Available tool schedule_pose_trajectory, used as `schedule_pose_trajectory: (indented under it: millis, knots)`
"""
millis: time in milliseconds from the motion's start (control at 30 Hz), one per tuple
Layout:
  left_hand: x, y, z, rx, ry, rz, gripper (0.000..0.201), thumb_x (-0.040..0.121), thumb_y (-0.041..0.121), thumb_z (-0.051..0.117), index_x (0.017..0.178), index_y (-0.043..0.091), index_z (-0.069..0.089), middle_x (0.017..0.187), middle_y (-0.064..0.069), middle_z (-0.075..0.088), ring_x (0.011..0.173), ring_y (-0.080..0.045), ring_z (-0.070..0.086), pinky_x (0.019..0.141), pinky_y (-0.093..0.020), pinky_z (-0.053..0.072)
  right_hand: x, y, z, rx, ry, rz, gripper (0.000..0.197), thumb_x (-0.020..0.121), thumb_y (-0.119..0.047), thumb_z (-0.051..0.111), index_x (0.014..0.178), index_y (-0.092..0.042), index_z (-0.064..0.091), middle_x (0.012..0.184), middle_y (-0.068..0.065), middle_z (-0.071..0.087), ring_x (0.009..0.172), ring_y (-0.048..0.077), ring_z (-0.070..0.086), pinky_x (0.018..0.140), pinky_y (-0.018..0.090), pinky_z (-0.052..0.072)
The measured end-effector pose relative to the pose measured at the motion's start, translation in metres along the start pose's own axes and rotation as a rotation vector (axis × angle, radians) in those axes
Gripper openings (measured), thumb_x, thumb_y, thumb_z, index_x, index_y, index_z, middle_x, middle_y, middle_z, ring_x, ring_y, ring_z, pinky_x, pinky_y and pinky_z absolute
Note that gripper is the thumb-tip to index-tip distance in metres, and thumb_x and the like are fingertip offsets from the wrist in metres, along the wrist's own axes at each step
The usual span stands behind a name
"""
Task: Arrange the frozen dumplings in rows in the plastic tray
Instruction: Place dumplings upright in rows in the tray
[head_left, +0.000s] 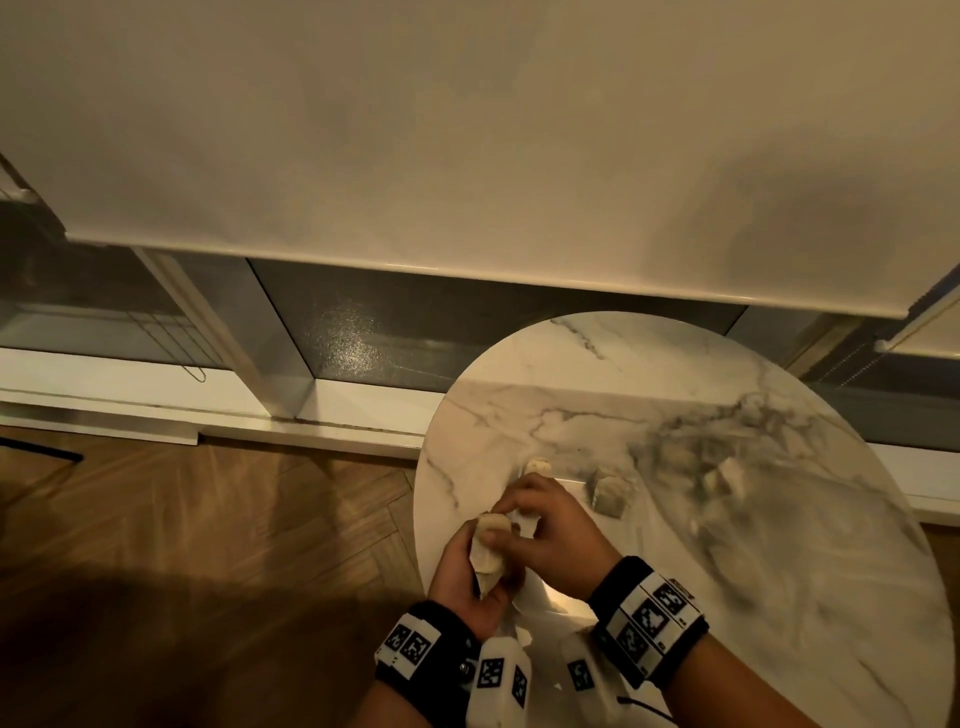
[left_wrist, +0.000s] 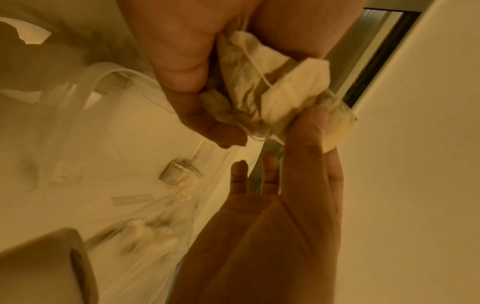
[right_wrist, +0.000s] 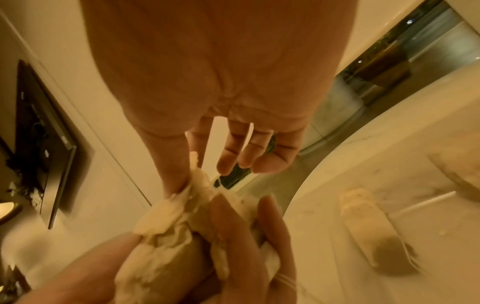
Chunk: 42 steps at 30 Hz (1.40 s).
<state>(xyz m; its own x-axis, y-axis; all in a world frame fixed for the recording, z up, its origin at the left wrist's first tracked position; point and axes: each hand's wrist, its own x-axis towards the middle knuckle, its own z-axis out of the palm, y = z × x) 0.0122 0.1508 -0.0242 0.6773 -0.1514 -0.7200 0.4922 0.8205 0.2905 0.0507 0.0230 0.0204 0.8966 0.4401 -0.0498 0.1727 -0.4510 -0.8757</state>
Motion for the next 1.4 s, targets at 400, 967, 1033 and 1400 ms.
schedule_pose_trajectory:
  millis: [400,967,1033,1400]
  knots:
    - [0.000,-0.007,-0.001,-0.167,-0.035,-0.174,0.026,0.085,0.023,0.059,0.104,0.006,0.060,0.090,-0.014,0.063,0.063,-0.026,0.065,0.046,-0.026,0.053,-0.015,0.006,-0.025,0.817,0.286,0.436,0.035,0.081,0.015,0.062,0.108,-0.008,0.063,0.078,0.011,0.068,0.070,0.024,0.063,0.056,0.032,0.051]
    - [0.006,0.012,-0.013,-0.187,-0.024,-0.178,0.019,0.081,0.024,0.061,0.091,0.008,0.062,0.086,-0.013,0.062,0.064,-0.026,0.065,0.046,-0.027,0.055,-0.011,0.025,-0.032,0.331,0.342,0.530,0.006,0.083,-0.008,0.072,0.078,-0.009,0.070,0.068,-0.001,0.073,0.066,0.014,0.069,0.077,0.041,0.059]
    - [0.006,0.011,-0.012,-0.183,-0.017,-0.169,0.019,0.081,0.023,0.061,0.091,0.007,0.062,0.086,-0.014,0.062,0.068,-0.027,0.064,0.046,-0.027,0.055,-0.010,0.031,-0.034,0.150,0.288,0.528,0.007,0.082,-0.017,0.075,0.076,-0.020,0.073,0.075,-0.004,0.074,0.075,0.012,0.070,0.077,0.031,0.057]
    - [0.008,0.008,-0.015,-0.184,0.021,-0.165,0.016,0.085,0.022,0.059,0.086,0.007,0.061,0.083,-0.015,0.063,0.066,-0.028,0.063,0.045,-0.026,0.053,-0.003,0.058,-0.025,0.040,0.199,0.566,0.005,0.085,-0.017,0.076,0.082,-0.014,0.074,0.074,0.007,0.073,0.063,0.014,0.066,0.067,0.030,0.059]
